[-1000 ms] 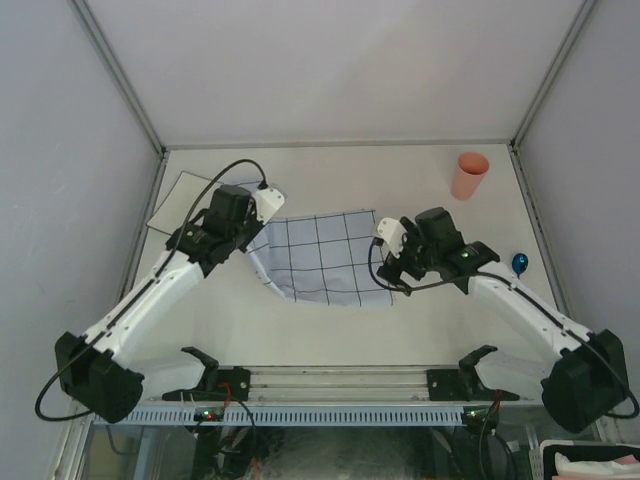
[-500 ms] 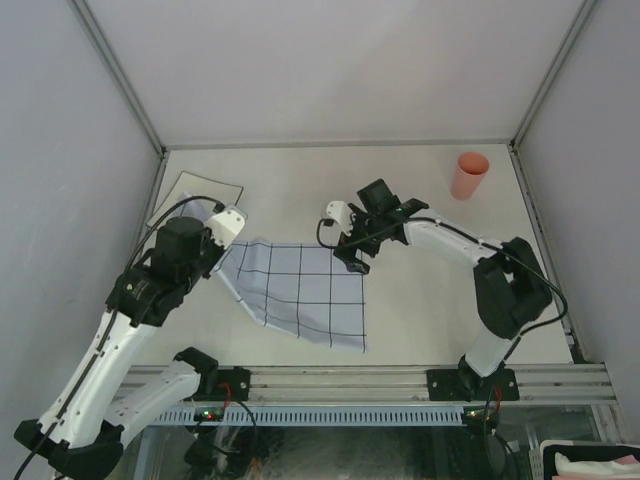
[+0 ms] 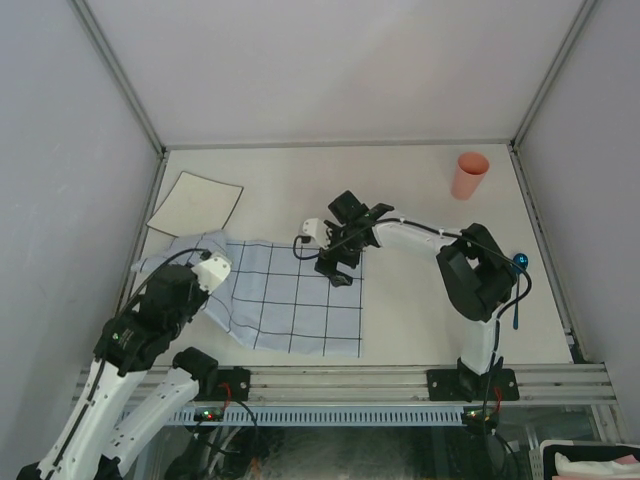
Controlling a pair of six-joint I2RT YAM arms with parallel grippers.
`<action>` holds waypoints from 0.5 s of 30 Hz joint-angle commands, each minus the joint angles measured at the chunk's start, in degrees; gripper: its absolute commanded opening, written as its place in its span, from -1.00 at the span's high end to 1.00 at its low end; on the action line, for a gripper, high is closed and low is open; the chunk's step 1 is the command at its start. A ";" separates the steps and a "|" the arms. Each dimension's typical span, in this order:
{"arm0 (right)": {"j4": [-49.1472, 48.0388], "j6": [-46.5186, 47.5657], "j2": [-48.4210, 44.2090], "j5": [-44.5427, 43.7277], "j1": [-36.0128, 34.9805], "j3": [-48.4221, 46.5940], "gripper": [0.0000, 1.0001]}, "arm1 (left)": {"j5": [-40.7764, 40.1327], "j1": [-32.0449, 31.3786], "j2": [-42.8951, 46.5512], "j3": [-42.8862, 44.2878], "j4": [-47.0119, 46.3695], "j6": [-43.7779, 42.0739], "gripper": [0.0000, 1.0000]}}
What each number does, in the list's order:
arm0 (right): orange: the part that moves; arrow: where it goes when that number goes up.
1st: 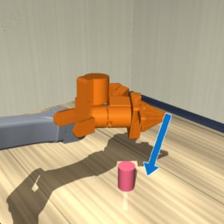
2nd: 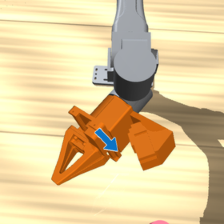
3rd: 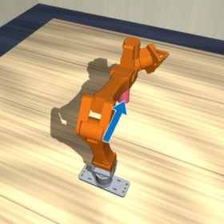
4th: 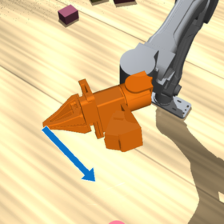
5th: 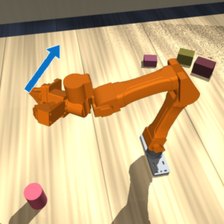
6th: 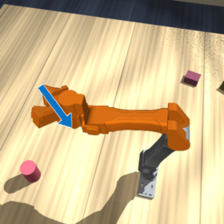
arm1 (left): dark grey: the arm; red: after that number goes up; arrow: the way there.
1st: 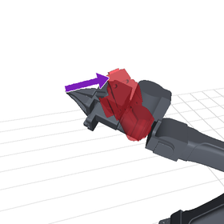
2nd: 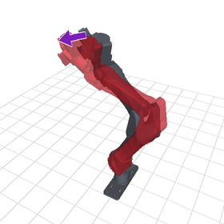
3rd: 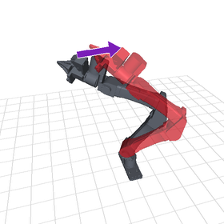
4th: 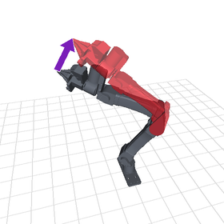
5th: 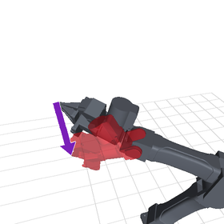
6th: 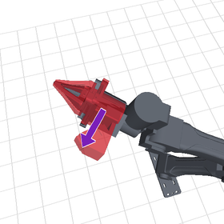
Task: Set the dinner table for one person
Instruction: Flatten out the napkin at the center of the board.
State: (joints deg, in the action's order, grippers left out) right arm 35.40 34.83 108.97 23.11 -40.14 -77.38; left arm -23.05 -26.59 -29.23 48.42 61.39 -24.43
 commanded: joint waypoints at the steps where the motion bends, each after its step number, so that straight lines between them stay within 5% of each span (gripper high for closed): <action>1: 0.04 0.87 1.27 -0.34 -1.55 -2.24 -0.99 | -1.83 0.40 4.73 -2.54 1.35 -1.35 0.17; 7: 1.69 1.76 3.08 -2.47 -3.58 -2.26 -0.99 | -3.04 0.39 8.85 -3.00 1.31 -2.32 -0.38; 15: 4.65 4.26 7.25 -6.73 -5.91 -2.26 -0.99 | -4.72 0.40 9.30 0.74 0.63 -3.78 -0.71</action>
State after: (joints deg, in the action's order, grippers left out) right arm 37.63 36.58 113.58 18.46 -45.15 -78.54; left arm -26.35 -26.59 -19.92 45.82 63.99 -26.83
